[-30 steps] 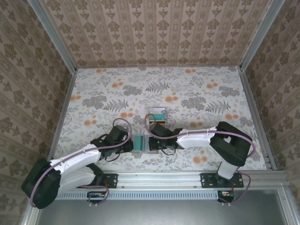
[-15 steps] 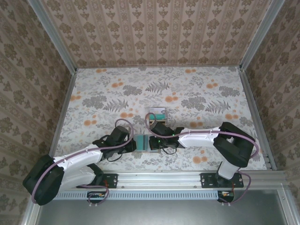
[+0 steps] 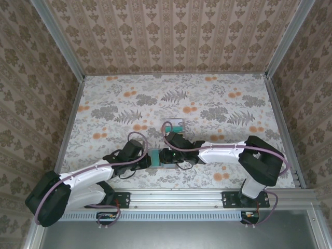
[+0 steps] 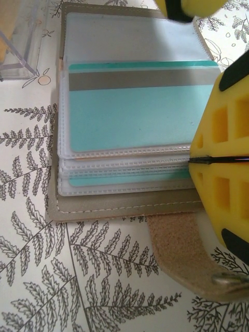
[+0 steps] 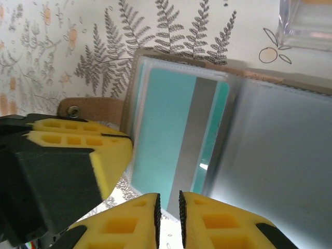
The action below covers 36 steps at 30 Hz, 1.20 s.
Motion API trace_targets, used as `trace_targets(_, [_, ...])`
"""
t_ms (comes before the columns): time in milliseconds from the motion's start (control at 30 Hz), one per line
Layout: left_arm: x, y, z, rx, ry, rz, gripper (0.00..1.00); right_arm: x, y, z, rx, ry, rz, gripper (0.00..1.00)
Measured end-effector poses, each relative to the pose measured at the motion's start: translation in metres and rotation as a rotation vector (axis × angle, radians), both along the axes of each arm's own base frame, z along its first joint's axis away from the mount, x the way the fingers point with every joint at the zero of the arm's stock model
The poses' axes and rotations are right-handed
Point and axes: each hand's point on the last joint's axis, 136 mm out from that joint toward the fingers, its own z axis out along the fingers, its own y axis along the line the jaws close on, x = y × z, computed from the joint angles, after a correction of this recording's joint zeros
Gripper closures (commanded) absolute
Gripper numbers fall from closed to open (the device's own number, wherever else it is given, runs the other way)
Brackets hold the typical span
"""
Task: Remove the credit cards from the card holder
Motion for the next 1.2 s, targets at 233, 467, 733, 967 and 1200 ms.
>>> trace_targets(233, [-0.001, 0.0, 0.0, 0.001, 0.002, 0.0, 0.9, 0.0, -0.002, -0.009, -0.011, 0.025, -0.018, 0.79])
trace_targets(467, [-0.001, -0.002, -0.001, 0.003, 0.0, -0.004, 0.9, 0.003, -0.004, -0.021, -0.021, 0.043, -0.029, 0.79])
trace_targets(733, [0.0, -0.003, -0.001, 0.005, -0.002, -0.007, 0.91, 0.003, -0.003, -0.025, -0.01, 0.06, -0.038, 0.86])
trace_targets(967, [0.001, -0.004, 0.0, 0.01, -0.003, -0.007, 0.97, 0.003, -0.004, -0.027, 0.0, 0.066, -0.046, 1.0])
trace_targets(1200, [0.002, -0.004, -0.001, 0.032, 0.006, 0.003, 1.0, 0.004, -0.009, -0.027, 0.013, 0.063, -0.055, 1.0])
